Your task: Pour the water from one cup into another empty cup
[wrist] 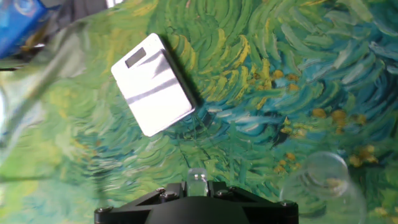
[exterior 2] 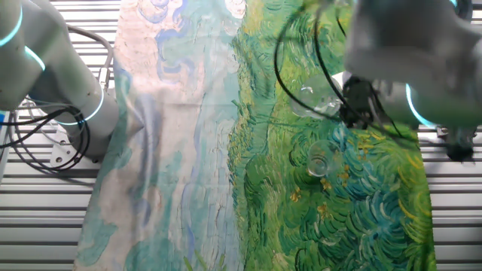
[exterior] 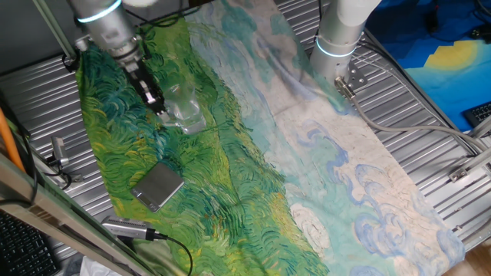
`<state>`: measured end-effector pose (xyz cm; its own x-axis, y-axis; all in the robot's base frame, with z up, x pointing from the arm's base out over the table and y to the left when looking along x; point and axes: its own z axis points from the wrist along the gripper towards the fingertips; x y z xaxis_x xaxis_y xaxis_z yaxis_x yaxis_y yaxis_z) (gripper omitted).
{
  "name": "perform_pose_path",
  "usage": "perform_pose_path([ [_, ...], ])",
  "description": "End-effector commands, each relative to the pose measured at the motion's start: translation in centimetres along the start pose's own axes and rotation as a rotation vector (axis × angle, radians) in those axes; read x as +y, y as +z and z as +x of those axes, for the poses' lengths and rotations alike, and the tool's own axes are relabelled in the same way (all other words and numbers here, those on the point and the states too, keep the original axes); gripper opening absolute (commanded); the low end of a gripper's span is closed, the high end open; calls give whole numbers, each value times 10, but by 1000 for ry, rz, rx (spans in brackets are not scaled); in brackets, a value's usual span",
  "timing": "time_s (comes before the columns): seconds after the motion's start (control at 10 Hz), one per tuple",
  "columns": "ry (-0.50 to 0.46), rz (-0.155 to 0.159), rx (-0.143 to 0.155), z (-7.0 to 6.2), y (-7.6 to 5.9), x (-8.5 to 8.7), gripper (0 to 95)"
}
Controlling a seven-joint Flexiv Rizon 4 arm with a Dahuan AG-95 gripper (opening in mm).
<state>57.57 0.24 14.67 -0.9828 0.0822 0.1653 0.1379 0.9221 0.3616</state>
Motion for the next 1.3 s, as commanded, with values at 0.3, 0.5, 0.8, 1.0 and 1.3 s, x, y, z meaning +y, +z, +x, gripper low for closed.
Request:
perform_pose_path([
  [0.3, 49, 115, -123, 9, 11, 12, 0],
  [0.5, 50, 145, -161, 11, 13, 15, 0],
  [0.8, 56, 145, -185, 14, 22, 18, 0],
  [1.0, 51, 147, -175, 15, 30, 18, 0],
  [1.3, 47, 163, -146, 14, 36, 11, 0],
])
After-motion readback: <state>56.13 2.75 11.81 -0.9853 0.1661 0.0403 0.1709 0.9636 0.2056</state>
